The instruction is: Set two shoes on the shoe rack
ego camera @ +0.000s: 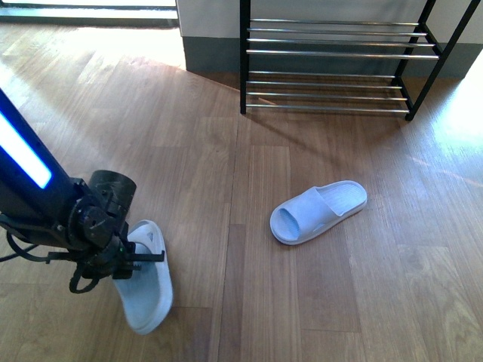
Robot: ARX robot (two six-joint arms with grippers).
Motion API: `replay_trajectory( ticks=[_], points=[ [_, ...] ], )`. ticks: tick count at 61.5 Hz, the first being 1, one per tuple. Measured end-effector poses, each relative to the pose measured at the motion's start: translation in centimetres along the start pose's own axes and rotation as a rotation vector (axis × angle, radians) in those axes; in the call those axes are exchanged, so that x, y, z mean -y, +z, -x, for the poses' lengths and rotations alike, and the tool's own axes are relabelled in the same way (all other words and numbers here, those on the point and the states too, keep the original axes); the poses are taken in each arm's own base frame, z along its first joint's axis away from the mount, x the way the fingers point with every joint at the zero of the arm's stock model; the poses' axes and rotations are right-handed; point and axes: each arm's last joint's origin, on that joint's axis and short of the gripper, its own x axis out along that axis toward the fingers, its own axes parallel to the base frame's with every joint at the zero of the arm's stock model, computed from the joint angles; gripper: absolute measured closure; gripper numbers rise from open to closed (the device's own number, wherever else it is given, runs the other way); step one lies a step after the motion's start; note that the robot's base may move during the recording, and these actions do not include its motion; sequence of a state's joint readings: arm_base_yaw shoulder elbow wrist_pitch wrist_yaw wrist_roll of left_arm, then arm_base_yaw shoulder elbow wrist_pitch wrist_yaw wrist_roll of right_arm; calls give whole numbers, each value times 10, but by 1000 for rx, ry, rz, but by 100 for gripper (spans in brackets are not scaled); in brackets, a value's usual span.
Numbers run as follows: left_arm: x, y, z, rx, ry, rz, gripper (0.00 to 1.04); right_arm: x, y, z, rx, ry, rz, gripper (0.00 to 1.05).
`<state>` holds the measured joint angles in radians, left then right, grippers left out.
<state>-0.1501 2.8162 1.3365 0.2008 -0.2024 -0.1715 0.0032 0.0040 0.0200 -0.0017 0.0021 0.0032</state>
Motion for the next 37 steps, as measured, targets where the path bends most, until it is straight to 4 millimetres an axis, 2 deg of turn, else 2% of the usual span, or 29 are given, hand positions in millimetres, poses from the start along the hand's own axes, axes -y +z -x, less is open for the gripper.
replay_trajectory(
  ticks=[5,11,19,21,29,37],
  points=[
    [-15,10,32,78,33,33,103,0,0,0,0,0,0,9],
    [-40,24,82,205,104,98,103,0,0,0,0,0,0,9],
    [-64,24,129,321,171,164,103,0,0,0,0,0,0,9],
    [-69,18,137,330,192,172,103,0,0,0,0,0,0,9],
    [-89,-10,198,454,277,223,103,0,0,0,0,0,0,9],
    [-93,-32,236,526,312,248,103,0,0,0,0,0,0,9]
  ],
)
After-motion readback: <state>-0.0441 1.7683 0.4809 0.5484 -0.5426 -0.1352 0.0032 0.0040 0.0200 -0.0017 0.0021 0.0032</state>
